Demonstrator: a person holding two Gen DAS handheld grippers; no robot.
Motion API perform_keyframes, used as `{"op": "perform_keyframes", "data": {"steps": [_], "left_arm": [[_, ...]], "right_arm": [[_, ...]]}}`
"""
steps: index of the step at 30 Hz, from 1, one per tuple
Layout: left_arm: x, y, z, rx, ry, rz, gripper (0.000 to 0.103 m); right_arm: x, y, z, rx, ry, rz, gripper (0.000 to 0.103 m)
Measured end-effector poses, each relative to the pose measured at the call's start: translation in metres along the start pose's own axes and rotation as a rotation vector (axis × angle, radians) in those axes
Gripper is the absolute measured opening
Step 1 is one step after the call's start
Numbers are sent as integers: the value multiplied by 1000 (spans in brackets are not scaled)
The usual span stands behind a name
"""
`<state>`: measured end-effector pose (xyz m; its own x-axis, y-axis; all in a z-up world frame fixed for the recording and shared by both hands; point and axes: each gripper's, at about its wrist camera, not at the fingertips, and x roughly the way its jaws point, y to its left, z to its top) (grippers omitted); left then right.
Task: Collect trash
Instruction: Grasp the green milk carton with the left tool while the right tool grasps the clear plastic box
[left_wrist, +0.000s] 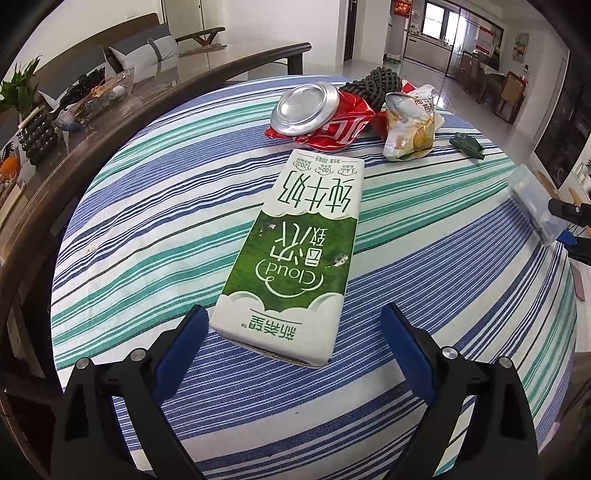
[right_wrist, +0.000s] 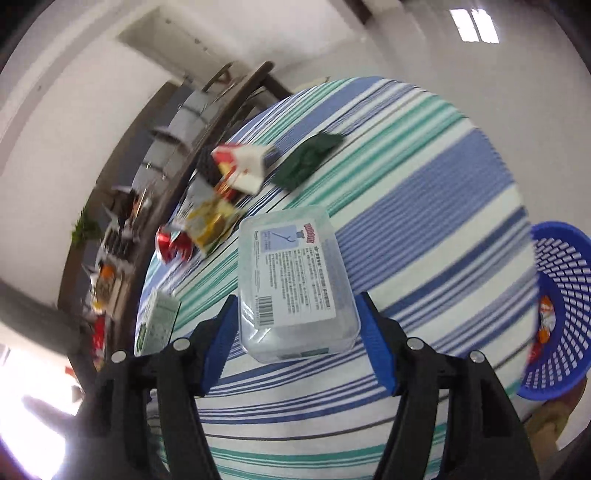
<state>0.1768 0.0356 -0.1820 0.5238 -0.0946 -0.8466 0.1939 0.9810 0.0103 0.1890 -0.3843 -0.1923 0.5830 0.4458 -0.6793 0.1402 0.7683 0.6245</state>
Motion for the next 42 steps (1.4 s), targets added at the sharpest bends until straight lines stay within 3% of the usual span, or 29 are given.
{"op": "perform_keyframes", "data": {"steps": [2, 9, 11, 16, 21, 24, 29, 31, 33, 39, 42], "left_arm": [[0, 0, 0, 0, -2, 3, 93], [-1, -1, 2, 9, -12, -7, 93], [-1, -2, 6, 21, -16, -24, 93], [10, -5, 22, 56, 3, -82, 93], [14, -15, 39, 112, -16, -72, 90], [21, -15, 46, 123, 0, -64, 77], [22, -8, 49, 94, 3, -63, 55], [21, -5, 48, 87, 1, -68, 53], [19, -2, 47, 74, -2, -69, 51], [8, -2, 38, 25, -8, -143, 48], [2, -13, 28, 25, 1, -196, 48]], "right_arm": [[-5, 0, 2, -37, -15, -43, 64], [8, 82, -40, -577, -14, -269, 63], [17, 94, -54, -652, 30, -288, 63], [24, 96, -40, -604, 82, -358, 83], [38, 95, -8, -450, 191, -400, 88], [55, 91, 3, -348, 248, -410, 89], [73, 94, 11, -299, 262, -456, 88], [76, 97, 8, -317, 270, -482, 86], [74, 101, 4, -354, 263, -500, 72], [48, 113, -16, -475, 273, -441, 69], [40, 118, -33, -576, 332, -431, 69]]}}
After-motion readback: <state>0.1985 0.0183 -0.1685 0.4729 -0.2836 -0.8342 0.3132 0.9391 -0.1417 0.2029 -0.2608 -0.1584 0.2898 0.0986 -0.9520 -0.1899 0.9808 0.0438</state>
